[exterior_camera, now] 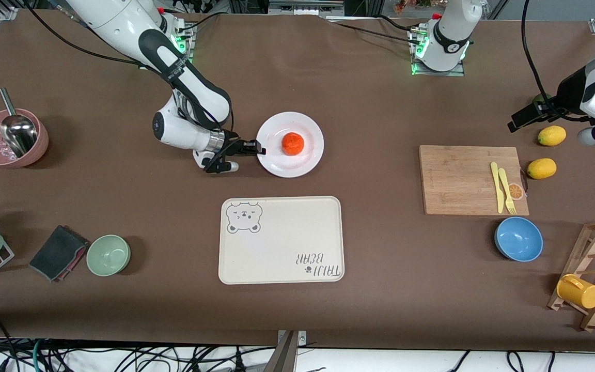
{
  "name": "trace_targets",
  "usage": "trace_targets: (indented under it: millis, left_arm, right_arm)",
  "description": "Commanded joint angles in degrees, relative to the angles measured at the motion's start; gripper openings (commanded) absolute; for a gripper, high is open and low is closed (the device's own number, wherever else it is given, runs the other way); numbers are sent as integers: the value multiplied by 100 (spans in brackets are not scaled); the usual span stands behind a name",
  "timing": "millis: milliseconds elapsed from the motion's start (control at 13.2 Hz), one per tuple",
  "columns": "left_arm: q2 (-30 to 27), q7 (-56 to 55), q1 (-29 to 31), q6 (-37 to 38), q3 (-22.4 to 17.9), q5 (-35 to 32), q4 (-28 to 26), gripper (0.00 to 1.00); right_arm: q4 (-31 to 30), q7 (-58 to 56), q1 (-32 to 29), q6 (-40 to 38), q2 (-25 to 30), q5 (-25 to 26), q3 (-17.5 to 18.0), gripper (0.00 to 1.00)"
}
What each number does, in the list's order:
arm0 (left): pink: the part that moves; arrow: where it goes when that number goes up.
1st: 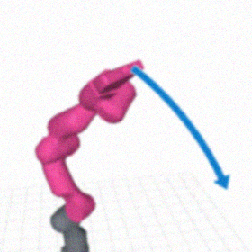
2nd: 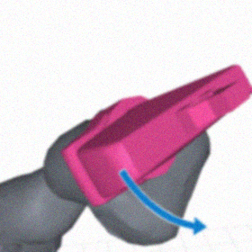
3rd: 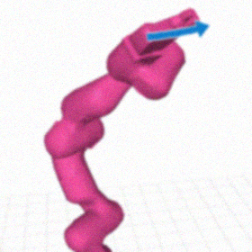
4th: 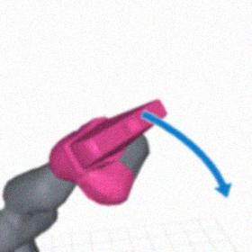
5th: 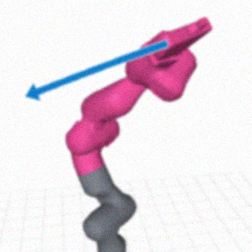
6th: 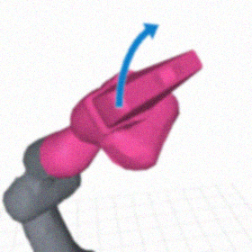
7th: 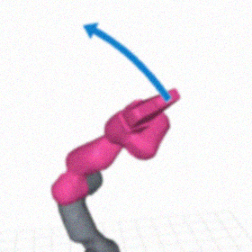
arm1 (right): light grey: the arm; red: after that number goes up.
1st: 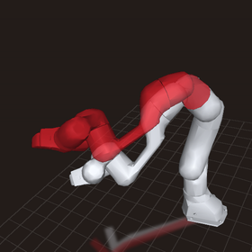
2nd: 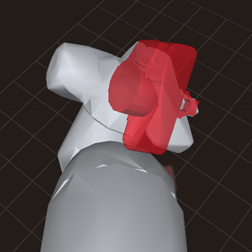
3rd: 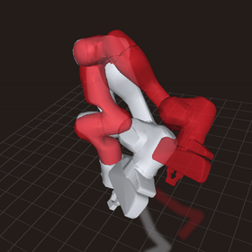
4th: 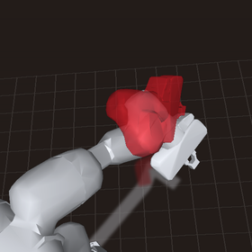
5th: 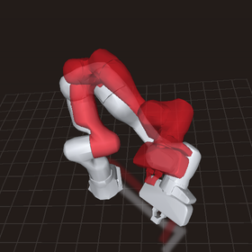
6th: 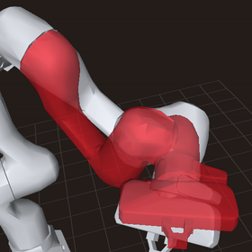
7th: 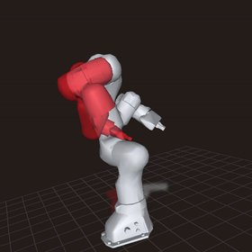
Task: Place orange and plate with both arms
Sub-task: 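Slide the plate with the right gripper onto the bear tray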
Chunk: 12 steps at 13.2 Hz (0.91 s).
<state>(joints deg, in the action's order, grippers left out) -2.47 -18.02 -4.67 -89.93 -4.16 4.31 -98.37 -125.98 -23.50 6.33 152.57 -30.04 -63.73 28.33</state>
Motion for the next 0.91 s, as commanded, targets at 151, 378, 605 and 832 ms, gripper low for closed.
trace_targets:
  millis: [151, 378, 605, 832]
  left_arm:
    - [133, -43, 45, 107, 12, -114, 222, 100]
    - [142, -35, 98, 99, 21, -105, 231, 100]
    - [142, -43, 71, 99, 47, -105, 231, 100]
    - [142, -52, 54, 99, 47, -105, 231, 100]
  right_arm:
    - [283, -286, -79, 133, -11, -131, -30, 0]
    - [679, -278, -245, 46, -2, -131, -30, 0]
    - [1197, -269, -509, -280, -11, -122, -30, 0]
    - [1601, -304, -834, -596, -46, -70, -39, 0]
